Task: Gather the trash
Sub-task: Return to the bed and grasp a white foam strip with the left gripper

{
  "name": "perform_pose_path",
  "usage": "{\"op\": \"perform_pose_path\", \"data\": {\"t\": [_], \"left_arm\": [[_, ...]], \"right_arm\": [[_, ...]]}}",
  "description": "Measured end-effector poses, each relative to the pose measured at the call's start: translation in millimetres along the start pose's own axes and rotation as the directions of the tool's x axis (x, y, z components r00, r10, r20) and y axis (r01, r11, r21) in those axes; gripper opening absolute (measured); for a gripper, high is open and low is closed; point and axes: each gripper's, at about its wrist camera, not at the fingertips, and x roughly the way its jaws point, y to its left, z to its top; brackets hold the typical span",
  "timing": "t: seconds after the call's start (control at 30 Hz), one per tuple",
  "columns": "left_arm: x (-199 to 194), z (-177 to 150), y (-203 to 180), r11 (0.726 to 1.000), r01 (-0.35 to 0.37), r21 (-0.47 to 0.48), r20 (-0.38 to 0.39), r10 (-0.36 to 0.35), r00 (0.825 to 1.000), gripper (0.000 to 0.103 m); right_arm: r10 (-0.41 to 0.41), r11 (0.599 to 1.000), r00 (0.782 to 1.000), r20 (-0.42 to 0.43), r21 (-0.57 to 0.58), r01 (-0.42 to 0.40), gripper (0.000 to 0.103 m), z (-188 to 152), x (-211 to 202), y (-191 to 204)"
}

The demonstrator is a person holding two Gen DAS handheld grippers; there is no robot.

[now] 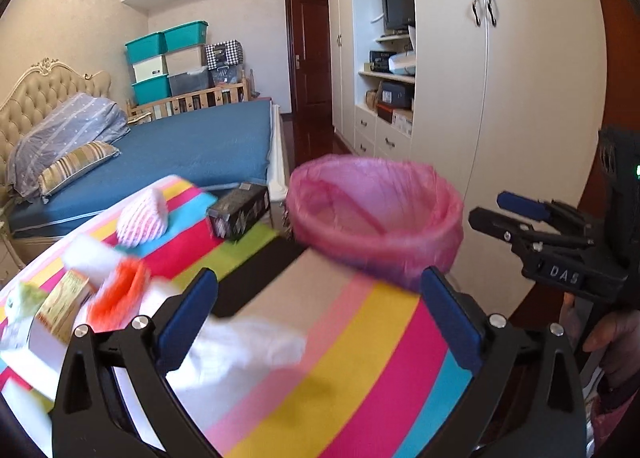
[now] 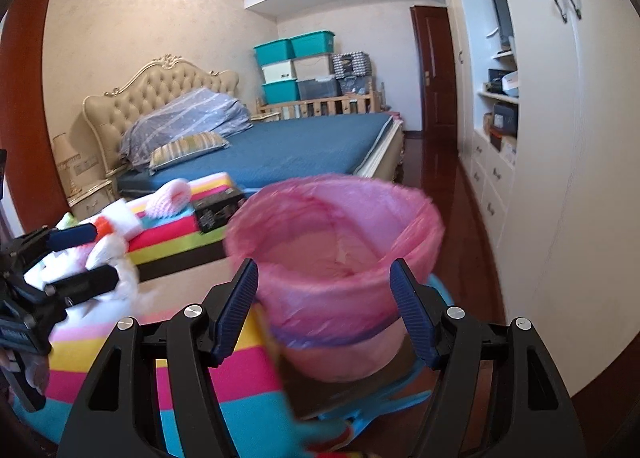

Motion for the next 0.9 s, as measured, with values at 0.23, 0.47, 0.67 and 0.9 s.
{"op": "perform_pose_path", "data": {"t": [0.23, 0.47, 0.67, 0.9], "left_arm": [[-36, -47, 13, 1.0, -0.017, -0.014, -0.066, 0.016, 0.998, 0.098], [-81, -89, 50, 0.989, -0.124, -0.081, -0.088, 0.117, 0.989, 0.098], [-115, -115, 91, 0.954, -0.231, -0.19, -0.108, 0.214, 0.971, 0.098], [-142, -131, 137, 0.886, -0.331, -0.326, -0.134, 0.303, 0.944, 0.098]], "right_arm": [[0.071, 0.997, 0.996, -0.055, -0.012, -0.072, 0.068, -21, 0, 39], [0.141, 0.988, 0.987, -0.076, -0.054, -0.146, 0.068, -27, -1, 80], [0.188, 0.974, 0.977, -0.104, -0.106, -0.199, 0.068, -32, 0, 116], [0.227, 0.956, 0.965, -0.13, -0.16, -0.246, 0.068, -38, -1, 151]]}}
